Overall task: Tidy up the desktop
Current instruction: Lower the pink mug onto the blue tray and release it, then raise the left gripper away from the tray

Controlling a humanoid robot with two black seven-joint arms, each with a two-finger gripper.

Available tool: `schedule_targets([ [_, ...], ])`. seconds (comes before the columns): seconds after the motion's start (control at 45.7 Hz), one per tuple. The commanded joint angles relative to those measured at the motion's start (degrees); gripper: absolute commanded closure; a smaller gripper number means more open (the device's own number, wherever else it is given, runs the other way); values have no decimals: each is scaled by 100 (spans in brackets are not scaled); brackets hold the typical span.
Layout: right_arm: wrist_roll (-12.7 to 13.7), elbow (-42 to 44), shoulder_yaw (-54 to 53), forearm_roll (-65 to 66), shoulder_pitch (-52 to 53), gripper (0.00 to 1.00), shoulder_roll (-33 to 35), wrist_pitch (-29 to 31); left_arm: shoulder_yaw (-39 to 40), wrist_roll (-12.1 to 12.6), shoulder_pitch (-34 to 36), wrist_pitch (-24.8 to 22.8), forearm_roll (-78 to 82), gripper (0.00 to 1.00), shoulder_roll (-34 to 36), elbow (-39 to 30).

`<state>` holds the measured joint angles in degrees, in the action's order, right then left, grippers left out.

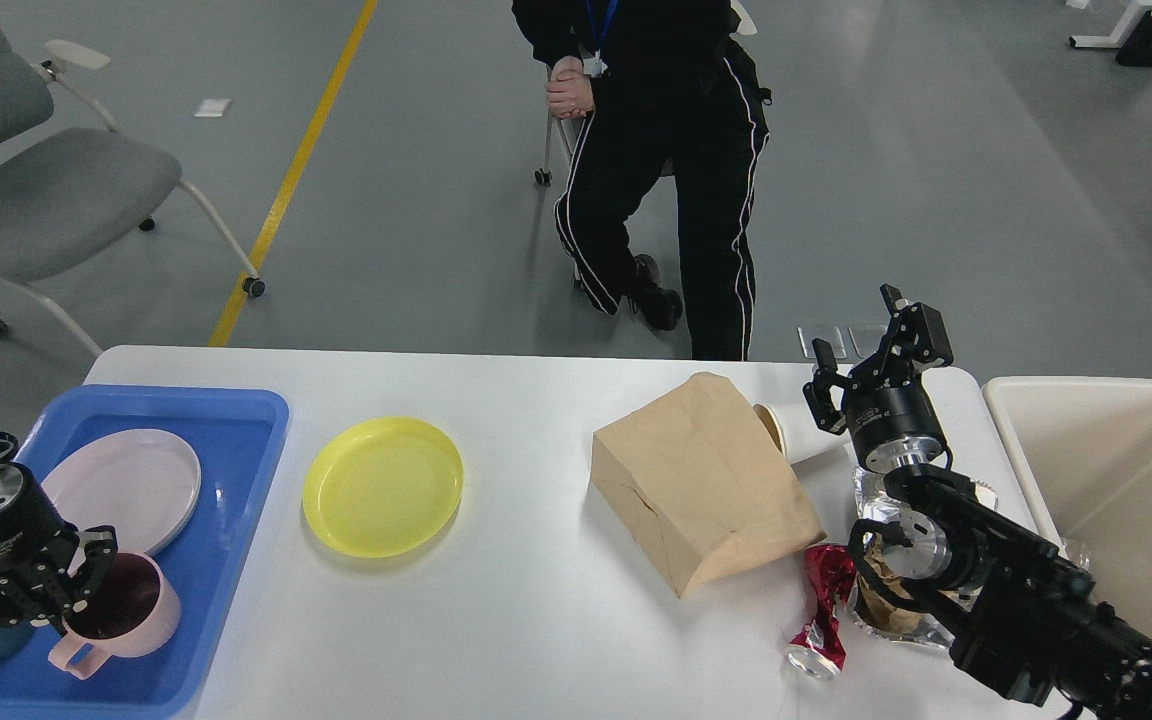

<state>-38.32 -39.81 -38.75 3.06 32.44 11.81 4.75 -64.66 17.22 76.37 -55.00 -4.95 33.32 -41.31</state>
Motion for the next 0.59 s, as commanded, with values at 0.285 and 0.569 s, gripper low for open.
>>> schedule_targets([
  [0.285, 0, -9, -1, 2, -1, 0, 5, 0, 33, -35, -52, 0, -6, 77, -36, -44],
  [0.569, 0, 0, -1, 2, -1, 0, -3, 0, -90, 18, 360, 0, 3, 40, 35, -518],
])
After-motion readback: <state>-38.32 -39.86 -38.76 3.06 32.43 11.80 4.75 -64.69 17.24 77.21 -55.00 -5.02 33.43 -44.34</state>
